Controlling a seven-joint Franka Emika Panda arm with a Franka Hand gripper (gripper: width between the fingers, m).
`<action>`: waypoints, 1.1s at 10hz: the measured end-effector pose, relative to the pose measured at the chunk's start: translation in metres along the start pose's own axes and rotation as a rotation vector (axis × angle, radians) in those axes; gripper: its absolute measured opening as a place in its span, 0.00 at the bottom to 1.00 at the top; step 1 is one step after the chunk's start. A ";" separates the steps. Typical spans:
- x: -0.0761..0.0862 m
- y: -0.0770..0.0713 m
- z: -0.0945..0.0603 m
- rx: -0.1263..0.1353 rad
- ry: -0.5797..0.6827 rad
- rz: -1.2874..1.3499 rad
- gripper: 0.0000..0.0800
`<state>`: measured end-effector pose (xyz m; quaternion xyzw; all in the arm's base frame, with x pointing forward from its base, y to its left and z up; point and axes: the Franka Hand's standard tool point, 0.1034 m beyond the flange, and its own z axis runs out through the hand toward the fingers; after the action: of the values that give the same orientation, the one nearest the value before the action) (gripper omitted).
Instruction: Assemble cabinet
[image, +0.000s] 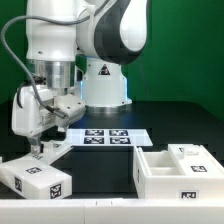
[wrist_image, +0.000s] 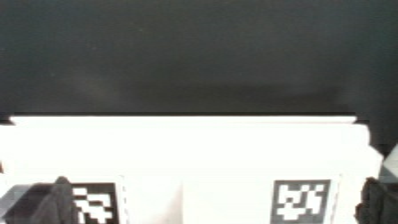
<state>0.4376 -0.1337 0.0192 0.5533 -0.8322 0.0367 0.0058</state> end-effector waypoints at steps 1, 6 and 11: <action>0.003 0.000 0.004 0.001 0.016 -0.003 1.00; 0.004 -0.004 0.010 0.006 0.038 -0.014 0.98; 0.005 -0.004 0.010 0.007 0.039 -0.013 0.32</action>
Offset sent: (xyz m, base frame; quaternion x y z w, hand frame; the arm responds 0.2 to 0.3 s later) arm 0.0002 -0.0048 -0.0081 0.0198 0.0191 -0.0027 0.9996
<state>0.4397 -0.1403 0.0100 0.5581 -0.8280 0.0502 0.0205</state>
